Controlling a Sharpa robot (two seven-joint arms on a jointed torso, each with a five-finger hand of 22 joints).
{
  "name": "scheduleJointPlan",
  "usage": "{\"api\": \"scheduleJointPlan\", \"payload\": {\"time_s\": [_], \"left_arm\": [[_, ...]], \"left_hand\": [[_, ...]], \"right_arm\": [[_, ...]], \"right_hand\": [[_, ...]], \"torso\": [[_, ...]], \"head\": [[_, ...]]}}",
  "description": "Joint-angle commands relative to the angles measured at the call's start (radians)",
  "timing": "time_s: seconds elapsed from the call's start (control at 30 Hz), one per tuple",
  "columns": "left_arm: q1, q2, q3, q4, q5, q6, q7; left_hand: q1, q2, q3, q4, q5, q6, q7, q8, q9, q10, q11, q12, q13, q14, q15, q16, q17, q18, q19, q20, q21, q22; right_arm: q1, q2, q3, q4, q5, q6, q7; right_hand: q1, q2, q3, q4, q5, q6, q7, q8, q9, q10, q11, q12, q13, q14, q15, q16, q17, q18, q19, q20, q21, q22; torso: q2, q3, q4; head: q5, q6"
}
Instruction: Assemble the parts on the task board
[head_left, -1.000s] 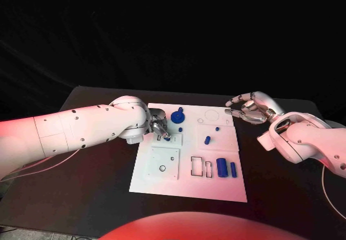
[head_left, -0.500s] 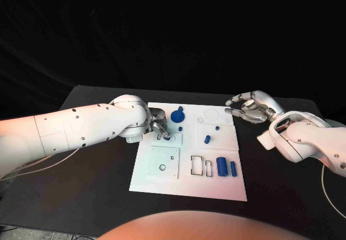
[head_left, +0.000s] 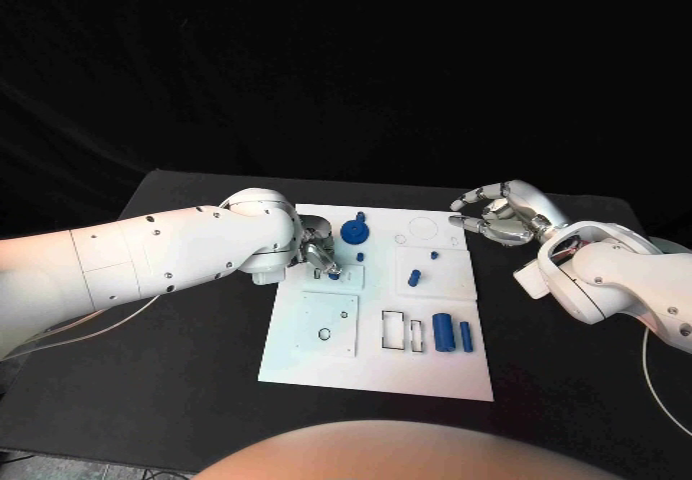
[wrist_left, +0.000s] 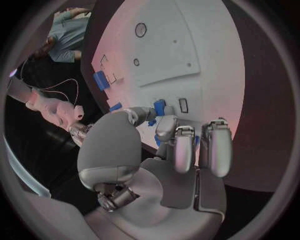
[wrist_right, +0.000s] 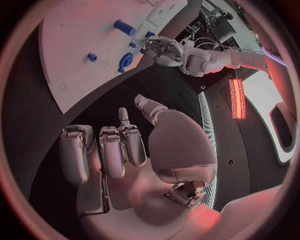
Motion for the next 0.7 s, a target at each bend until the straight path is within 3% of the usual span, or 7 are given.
{"api": "scheduleJointPlan", "payload": {"time_s": [0.03, 0.43, 0.7], "left_arm": [[-0.003, 0.008, -0.002, -0.002, 0.002, 0.027, -0.001], [-0.003, 0.017, -0.002, -0.012, 0.005, 0.034, -0.002], [-0.003, 0.018, -0.003, -0.014, 0.007, 0.039, -0.002]], "left_hand": [[-0.015, 0.003, 0.158, -0.169, -0.004, 0.016, -0.021, 0.006, 0.003, 0.005, -0.001, 0.004, 0.005, 0.102, -0.007, 0.003, 0.263, -0.016, 0.010, -0.002, 0.006, 0.037], [-0.038, 0.005, 0.117, -0.147, -0.010, 0.016, -0.027, 0.001, 0.008, 0.008, -0.006, 0.008, 0.010, 0.102, -0.011, 0.003, 0.263, -0.016, 0.010, -0.006, 0.005, 0.037], [-0.070, 0.006, 0.021, -0.098, -0.016, 0.032, -0.033, -0.017, 0.005, 0.007, -0.010, 0.012, 0.015, 0.102, -0.015, 0.003, 0.263, -0.017, 0.012, -0.010, 0.003, 0.039]], "right_arm": [[-0.001, 0.000, 0.000, 0.002, -0.002, 0.010, 0.001], [-0.001, -0.002, 0.000, 0.005, -0.002, 0.010, 0.001], [-0.001, -0.002, 0.000, 0.005, -0.002, 0.009, 0.001]], "right_hand": [[-0.005, 0.000, 0.000, 0.005, 0.006, -0.005, -0.002, 0.004, 0.001, 0.029, -0.004, 0.000, 0.167, 0.104, -0.004, 0.004, 0.264, 0.016, 0.062, -0.002, -0.001, 0.206], [-0.005, 0.001, 0.000, 0.007, 0.012, -0.005, -0.002, 0.006, 0.002, 0.028, -0.005, -0.001, 0.166, 0.104, -0.005, 0.004, 0.264, 0.016, 0.062, -0.002, -0.002, 0.206], [-0.005, 0.000, 0.000, 0.008, 0.013, -0.005, -0.002, 0.007, 0.003, 0.027, -0.005, -0.002, 0.165, 0.104, -0.005, 0.004, 0.264, 0.016, 0.061, -0.003, -0.004, 0.204]], "torso": [[0.000, -0.0001, -0.0006], [0.000, 0.0002, 0.0002], [-0.001, -0.0001, 0.0003]], "head": [[-0.001, -0.001], [-0.004, -0.003], [-0.005, -0.004]]}}
